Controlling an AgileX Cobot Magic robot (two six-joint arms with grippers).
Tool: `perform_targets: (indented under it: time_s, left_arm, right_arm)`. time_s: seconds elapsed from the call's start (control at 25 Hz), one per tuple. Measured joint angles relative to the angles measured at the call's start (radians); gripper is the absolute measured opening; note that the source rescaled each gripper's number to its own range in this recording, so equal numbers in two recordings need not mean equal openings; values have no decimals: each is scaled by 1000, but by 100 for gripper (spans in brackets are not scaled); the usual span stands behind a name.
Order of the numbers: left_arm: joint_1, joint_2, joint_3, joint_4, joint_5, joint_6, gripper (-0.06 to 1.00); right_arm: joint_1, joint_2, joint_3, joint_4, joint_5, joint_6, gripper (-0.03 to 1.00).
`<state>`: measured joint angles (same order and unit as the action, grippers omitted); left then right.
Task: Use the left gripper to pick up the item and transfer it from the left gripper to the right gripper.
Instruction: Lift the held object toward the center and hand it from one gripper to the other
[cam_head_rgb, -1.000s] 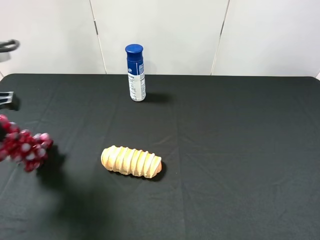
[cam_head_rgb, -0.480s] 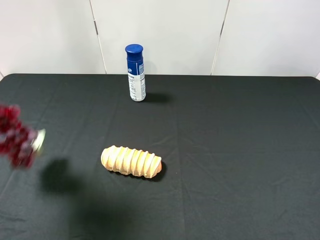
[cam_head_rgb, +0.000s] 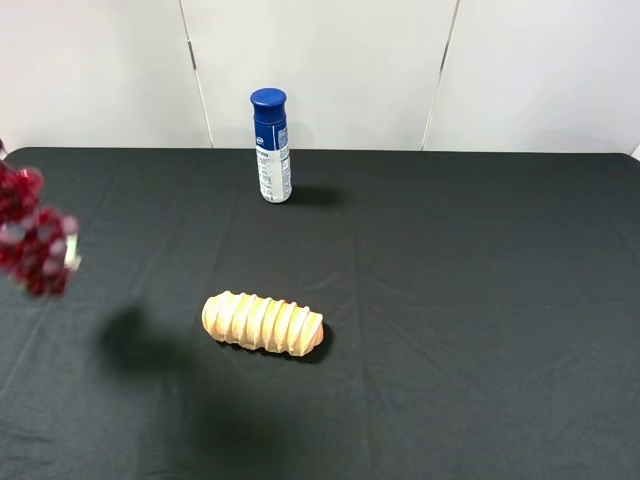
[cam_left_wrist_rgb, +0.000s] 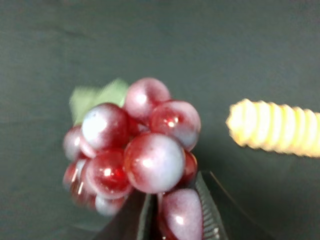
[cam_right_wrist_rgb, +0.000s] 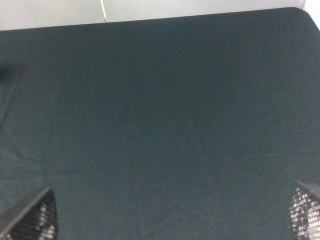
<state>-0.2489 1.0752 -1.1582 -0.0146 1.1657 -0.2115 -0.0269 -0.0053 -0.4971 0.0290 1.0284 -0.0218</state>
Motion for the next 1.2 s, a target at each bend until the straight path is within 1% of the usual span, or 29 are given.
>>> perform_targets:
  time_s: [0.16, 0.36, 0.44, 0.52, 0.6, 0.76, 0.84, 1.04, 1.2]
  left_arm:
    - [0, 99, -25, -78, -1, 64, 0]
    - [0, 222, -117, -147, -1, 174, 0]
    - [0, 264, -158, -165, -1, 202, 0]
    - [-1, 301, -194, -182, -1, 224, 0]
    - [-14, 335, -226, -183, -1, 244, 0]
    - [-96, 400, -285, -179, -1, 287, 0]
    - [-152, 427, -313, -179, -1, 312, 0]
    - [-289, 489, -367, -179, -1, 404, 0]
    - [-377, 521, -390, -180, -7, 488, 0]
  right_arm:
    - [0, 0, 0, 0, -1, 0, 100]
    - [0, 0, 0, 7, -4, 0, 100]
    - [0, 0, 0, 31, -5, 0, 100]
    - [0, 0, 0, 73, -7, 0, 100]
    - [0, 26, 0, 125, -13, -12, 100]
    - [0, 171, -10, 210, -15, -35, 100]
    - [0, 255, -25, 261, -21, -75, 100]
    - [8, 435, -35, 435, -87, -285, 100]
    - [75, 528, -35, 581, -155, -449, 100]
